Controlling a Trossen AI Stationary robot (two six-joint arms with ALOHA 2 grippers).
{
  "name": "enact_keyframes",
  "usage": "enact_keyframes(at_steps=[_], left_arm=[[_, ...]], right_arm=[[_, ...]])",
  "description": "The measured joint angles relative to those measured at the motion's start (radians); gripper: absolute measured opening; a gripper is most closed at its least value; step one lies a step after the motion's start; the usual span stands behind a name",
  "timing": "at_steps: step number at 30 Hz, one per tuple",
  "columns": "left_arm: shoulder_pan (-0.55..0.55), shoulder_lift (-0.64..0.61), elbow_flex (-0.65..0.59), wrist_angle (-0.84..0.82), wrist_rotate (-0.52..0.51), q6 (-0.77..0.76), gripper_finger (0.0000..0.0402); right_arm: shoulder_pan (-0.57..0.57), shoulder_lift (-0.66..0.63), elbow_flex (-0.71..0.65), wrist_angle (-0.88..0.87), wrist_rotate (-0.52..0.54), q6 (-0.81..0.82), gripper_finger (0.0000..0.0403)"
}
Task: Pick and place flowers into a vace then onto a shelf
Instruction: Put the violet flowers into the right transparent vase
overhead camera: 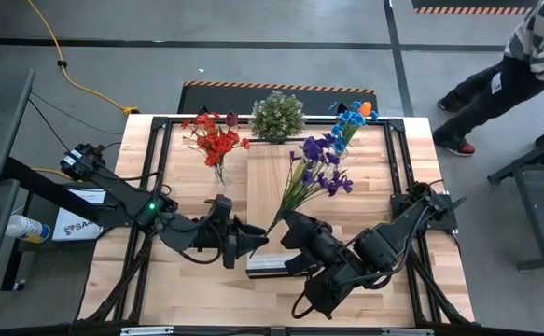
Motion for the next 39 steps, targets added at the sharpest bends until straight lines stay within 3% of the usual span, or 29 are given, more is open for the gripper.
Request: enact_keyframes(at_steps=[16, 24, 30, 39], left_arm=[[-0.001, -0.001, 0.000, 0.006, 0.001, 0.076, 0.0037], [-0.001, -0.001, 0.000, 0.001, -0.008, 0.122, 0.0037], [0.000, 0.000, 0.000, 0.000, -0.068, 0.159, 0.0037], [0.000, 0.000, 0.000, -0.005, -0.165, 0.199, 0.0037]], right_arm=[[-0.001, 0.000, 0.000, 0.073, -0.035, -0.060, 0.0002], [-0.001, 0.000, 0.000, 0.075, -0.036, -0.014, 0.0027], [-0.001, 0.000, 0.000, 0.079, -0.029, 0.008, 0.0057], [0.006, 0.000, 0.000, 0.078, 0.012, 0.021, 0.0061]])
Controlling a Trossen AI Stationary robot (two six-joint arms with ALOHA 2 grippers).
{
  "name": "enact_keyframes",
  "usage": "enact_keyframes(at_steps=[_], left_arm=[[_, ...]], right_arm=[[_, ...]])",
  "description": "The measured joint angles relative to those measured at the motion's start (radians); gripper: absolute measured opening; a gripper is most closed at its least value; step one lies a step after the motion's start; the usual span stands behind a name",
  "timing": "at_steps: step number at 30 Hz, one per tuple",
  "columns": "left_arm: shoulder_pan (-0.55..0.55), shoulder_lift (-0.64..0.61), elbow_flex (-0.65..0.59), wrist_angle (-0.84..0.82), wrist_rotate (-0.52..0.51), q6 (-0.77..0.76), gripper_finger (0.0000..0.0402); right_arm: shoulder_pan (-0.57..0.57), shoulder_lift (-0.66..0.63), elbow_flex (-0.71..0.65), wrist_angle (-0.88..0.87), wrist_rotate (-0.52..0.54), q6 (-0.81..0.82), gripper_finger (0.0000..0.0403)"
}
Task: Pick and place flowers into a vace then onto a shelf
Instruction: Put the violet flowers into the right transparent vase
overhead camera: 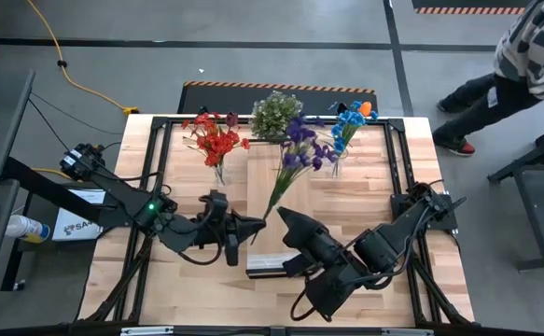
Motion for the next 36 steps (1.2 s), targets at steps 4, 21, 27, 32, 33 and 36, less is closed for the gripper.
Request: enact_keyframes(at_steps=[4, 21, 27, 32, 33, 36], left_arm=[[0.000, 0.000, 0.000, 0.001, -0.060, 0.033, 0.0037], [0.000, -0.013, 0.000, 0.051, -0.251, 0.201, 0.0037], [-0.001, -0.017, 0.000, 0.174, -0.257, 0.348, 0.0037], [-0.001, -0.018, 0.000, 0.271, -0.252, 0.474, 0.0037], [-0.001, -0.018, 0.000, 0.281, -0.251, 0.488, 0.0037], [-0.001, -0.018, 0.000, 0.300, -0.250, 0.524, 0.0037]], right_arm=[[0.014, 0.000, 0.000, -0.013, 0.031, 0.048, 0.0063], [0.071, -0.073, -0.001, -0.179, 0.169, 0.411, 0.0064], [0.072, -0.166, -0.001, -0.187, 0.197, 0.590, 0.0060], [0.072, -0.243, -0.001, -0.187, 0.188, 0.709, 0.0052], [0.072, -0.259, -0.001, -0.187, 0.187, 0.732, 0.0051], [0.072, -0.304, 0.000, -0.185, 0.161, 0.818, 0.0048]])
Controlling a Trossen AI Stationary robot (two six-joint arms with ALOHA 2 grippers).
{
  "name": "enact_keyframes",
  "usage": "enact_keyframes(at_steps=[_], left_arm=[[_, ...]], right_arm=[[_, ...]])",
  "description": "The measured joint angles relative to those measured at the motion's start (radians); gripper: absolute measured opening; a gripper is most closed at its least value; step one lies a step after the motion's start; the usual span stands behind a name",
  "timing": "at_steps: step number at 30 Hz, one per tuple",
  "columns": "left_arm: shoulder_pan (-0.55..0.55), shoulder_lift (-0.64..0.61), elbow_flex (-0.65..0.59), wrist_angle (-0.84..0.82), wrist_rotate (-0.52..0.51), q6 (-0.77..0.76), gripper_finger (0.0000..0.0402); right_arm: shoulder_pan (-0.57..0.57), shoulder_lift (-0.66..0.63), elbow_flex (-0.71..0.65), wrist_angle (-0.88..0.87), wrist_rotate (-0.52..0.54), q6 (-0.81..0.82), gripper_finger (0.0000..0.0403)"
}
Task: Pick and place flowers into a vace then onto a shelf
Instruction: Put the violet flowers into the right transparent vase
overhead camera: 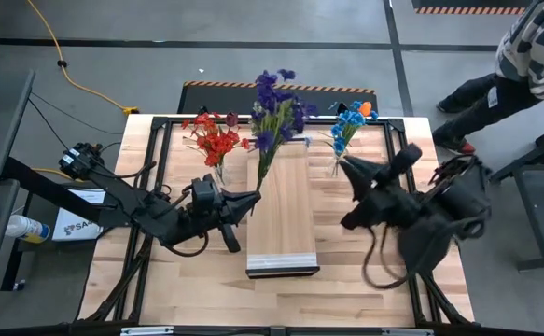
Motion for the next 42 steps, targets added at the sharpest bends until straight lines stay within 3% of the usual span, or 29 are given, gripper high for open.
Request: enact_keyframes(at_steps=[2, 11, 21, 29, 42], left_arm=[[0.000, 0.000, 0.000, 0.002, 0.000, 0.015, 0.0037], [0.000, 0.000, 0.000, 0.010, 0.011, 0.105, 0.0037], [0.015, 0.003, 0.000, 0.076, 0.055, 0.227, 0.0037], [0.102, 0.004, 0.000, 0.072, 0.213, 0.229, 0.0037], [0.192, 0.004, 0.000, 0.195, 0.439, 0.311, 0.0037]], right_arm=[[0.000, -0.030, 0.000, 0.000, -0.070, 0.066, 0.0047], [-0.080, -0.153, 0.000, 0.000, -0.560, 0.340, 0.0060], [-0.215, -0.186, 0.000, 0.001, -1.002, 0.497, 0.0065], [-0.284, -0.174, 0.000, 0.075, -1.172, 0.469, 0.0087], [-0.380, -0.157, 0.000, 0.155, -1.317, 0.455, 0.0162]])
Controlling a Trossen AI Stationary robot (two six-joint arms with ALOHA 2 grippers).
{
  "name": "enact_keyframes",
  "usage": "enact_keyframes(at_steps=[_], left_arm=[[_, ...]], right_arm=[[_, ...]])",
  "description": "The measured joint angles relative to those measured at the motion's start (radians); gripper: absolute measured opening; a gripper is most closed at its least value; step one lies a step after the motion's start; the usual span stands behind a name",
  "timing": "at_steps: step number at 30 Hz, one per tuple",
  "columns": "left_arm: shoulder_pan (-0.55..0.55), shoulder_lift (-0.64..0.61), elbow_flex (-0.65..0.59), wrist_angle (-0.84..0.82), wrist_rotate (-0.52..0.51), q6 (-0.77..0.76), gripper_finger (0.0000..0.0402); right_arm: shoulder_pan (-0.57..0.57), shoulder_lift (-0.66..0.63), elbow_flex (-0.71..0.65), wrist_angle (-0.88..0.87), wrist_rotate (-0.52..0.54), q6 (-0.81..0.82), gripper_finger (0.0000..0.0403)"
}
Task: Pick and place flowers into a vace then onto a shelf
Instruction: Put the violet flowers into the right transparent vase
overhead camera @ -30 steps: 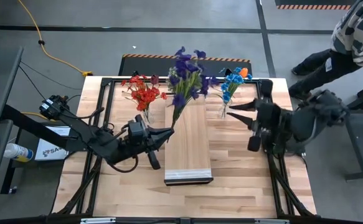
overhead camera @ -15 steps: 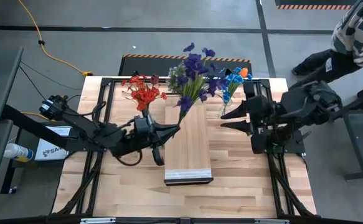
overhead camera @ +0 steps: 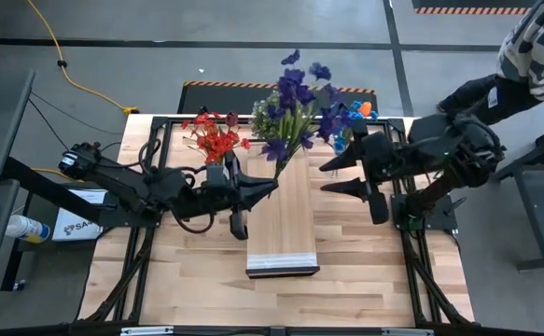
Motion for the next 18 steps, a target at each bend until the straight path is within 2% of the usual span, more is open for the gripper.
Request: enact_keyframes(at_steps=[7, 11, 18], left_arm=[[-0.002, 0.018, 0.001, 0.033, 0.021, 0.021, 0.0037], [-0.002, 0.038, 0.000, 0.082, 0.072, 0.040, 0.0037], [-0.002, 0.040, 0.000, 0.111, 0.085, 0.050, 0.0037]], right_arm=[[-0.038, 0.019, 0.000, 0.119, -0.081, -0.077, 0.0168], [-0.070, 0.028, 0.000, 0.148, -0.135, -0.080, 0.0169], [-0.102, 0.065, 0.000, 0.196, -0.206, -0.082, 0.0173]])
